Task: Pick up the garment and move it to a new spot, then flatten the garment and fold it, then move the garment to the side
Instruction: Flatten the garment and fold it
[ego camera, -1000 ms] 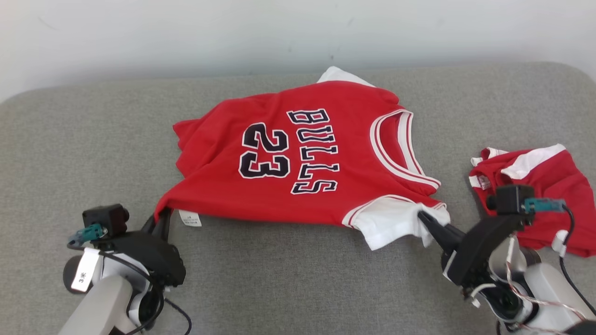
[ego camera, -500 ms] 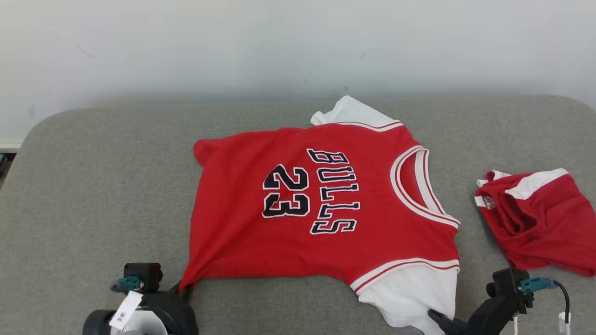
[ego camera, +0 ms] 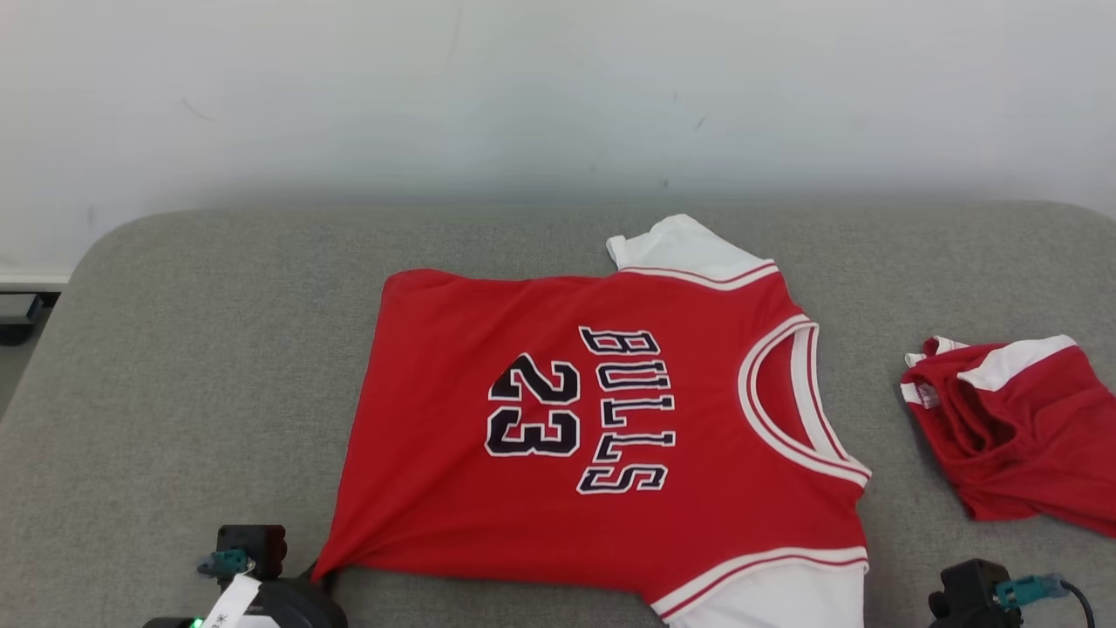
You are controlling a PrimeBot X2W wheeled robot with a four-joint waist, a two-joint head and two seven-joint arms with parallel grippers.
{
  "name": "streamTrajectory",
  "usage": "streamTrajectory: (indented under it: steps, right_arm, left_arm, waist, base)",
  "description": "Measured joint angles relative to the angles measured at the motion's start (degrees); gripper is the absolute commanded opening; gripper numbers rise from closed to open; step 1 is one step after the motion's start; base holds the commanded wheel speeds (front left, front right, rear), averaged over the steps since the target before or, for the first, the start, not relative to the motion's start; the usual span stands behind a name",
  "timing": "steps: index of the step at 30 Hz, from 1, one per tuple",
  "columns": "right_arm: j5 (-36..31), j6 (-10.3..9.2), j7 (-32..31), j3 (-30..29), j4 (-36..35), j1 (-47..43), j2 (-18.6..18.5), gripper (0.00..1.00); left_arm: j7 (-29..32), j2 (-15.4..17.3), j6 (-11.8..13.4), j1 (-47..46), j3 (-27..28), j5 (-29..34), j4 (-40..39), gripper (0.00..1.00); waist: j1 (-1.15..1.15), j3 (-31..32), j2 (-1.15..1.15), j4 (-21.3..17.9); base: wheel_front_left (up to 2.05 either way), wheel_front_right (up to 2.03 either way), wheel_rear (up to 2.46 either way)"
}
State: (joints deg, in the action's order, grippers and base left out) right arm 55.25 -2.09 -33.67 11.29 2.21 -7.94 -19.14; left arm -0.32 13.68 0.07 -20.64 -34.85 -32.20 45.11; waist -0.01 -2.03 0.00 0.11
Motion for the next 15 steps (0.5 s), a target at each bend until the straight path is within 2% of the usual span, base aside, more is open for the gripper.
streamTrajectory:
  steps: [8,12,13,14,15]
  right_arm:
    - [2.33,-0.94,-3.48,1.16,-3.90,-4.01,-0.12,0.00]
    - [2.33,-1.59,-4.23,1.42,-4.66,-5.93,-0.02,0.00]
    - [2.32,-1.98,-4.23,1.46,-4.81,-6.15,-0.01,0.21]
    - [2.32,-2.16,-4.37,1.49,-4.88,-6.14,0.02,1.00]
    - [2.32,-2.50,-4.76,1.53,-5.06,-6.17,0.02,1.00]
  left_arm:
    - [1.67,1.91,2.46,2.13,-0.12,0.32,-1.86,0.00]
    - [2.90,2.44,2.52,3.64,-0.57,0.48,-2.75,0.00]
    - [3.24,2.46,2.52,4.15,-0.75,0.48,-3.15,0.38]
    - [3.39,2.46,2.52,4.50,-0.83,0.48,-3.31,1.00]
    - [3.56,2.49,2.52,4.83,-0.97,0.48,-3.57,1.00]
  waist:
    - [0.00,1.73,0.00,0.38]
    - [0.00,2.43,0.00,0.53]
    - [0.00,2.55,0.00,0.57]
    - [0.01,2.65,0.00,0.56]
    - [0.00,2.79,0.00,0.55]
  base:
    - [0.00,0.00,0.00]
    - [0.00,0.00,0.00]
    - [0.00,0.00,0.00]
    - [0.00,0.00,0.00]
    - [0.00,0.00,0.00]
